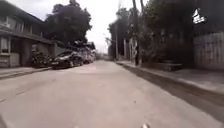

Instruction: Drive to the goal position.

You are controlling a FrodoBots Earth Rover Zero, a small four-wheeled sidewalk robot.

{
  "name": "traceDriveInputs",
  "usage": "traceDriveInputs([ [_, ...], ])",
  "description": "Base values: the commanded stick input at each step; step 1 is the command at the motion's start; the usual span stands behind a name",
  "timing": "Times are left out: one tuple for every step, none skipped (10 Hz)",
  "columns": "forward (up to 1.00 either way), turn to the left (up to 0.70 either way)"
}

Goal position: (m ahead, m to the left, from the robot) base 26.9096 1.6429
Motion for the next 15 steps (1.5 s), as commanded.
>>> traceDriveInputs([
  [0.7,0.0],
  [0.7,0.0],
  [0.7,0.0],
  [0.7,0.0],
  [0.7,0.0],
  [0.7,0.0],
  [0.7,0.0],
  [0.7,0.0],
  [0.7,0.0],
  [0.7,0.0],
  [0.7,0.0],
  [0.7,0.0],
  [0.7,0.0],
  [0.7,0.0],
  [0.7,0.0],
])
